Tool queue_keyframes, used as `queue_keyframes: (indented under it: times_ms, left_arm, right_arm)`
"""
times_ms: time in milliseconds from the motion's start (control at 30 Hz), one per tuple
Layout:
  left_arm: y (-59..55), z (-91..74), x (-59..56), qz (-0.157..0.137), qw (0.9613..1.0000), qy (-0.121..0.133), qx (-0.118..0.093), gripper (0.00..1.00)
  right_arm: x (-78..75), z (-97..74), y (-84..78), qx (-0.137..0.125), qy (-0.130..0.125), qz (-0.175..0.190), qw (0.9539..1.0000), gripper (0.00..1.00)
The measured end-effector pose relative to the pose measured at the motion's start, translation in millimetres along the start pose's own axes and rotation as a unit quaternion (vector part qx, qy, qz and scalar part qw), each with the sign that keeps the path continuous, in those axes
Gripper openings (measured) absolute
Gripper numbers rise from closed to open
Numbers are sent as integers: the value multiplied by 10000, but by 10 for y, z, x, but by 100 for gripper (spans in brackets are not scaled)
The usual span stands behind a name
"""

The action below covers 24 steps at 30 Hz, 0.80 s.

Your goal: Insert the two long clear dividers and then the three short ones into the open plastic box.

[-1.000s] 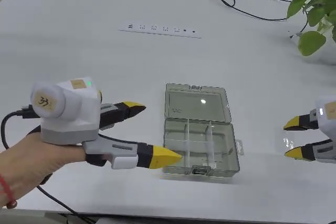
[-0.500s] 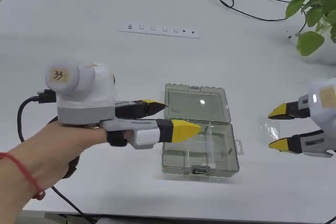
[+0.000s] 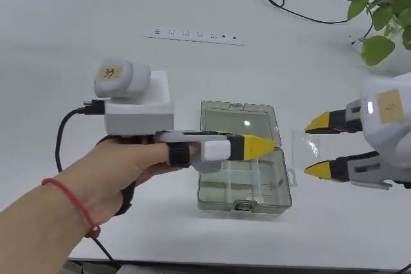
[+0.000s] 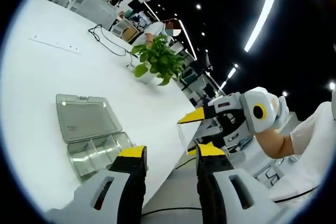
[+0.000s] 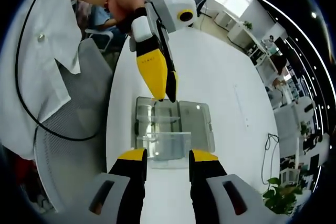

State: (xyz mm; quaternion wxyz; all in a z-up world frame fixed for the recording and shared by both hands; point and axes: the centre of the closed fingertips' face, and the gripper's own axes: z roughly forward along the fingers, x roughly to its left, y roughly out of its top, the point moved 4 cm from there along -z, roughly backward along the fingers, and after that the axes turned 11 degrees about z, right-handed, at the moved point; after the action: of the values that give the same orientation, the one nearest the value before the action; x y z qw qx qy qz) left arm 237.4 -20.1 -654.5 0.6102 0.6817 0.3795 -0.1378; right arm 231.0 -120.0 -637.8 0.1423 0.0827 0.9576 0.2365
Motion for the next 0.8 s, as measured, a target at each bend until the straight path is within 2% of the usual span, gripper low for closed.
queue_keyframes:
  times_ms: [167,300,533,800]
  left_arm:
    - [-30,114,-83,-124,9998,-125,60,26]
    - [-43,179,-130,-257,9995,-192,64,23]
    - [-91,222,-185,-463,9983,-337,143,10]
    - [-110,238,-217,-569,9973,-438,153,2]
  right_arm:
    - [50,-9,112,-67,-15,-14,10000,32]
    - [105,-7,182,-129,33,-25,9999,32]
    - [140,-12,255,-177,34,-73,9998,32]
    - [164,-9,268,-116,8,-179,9998,32]
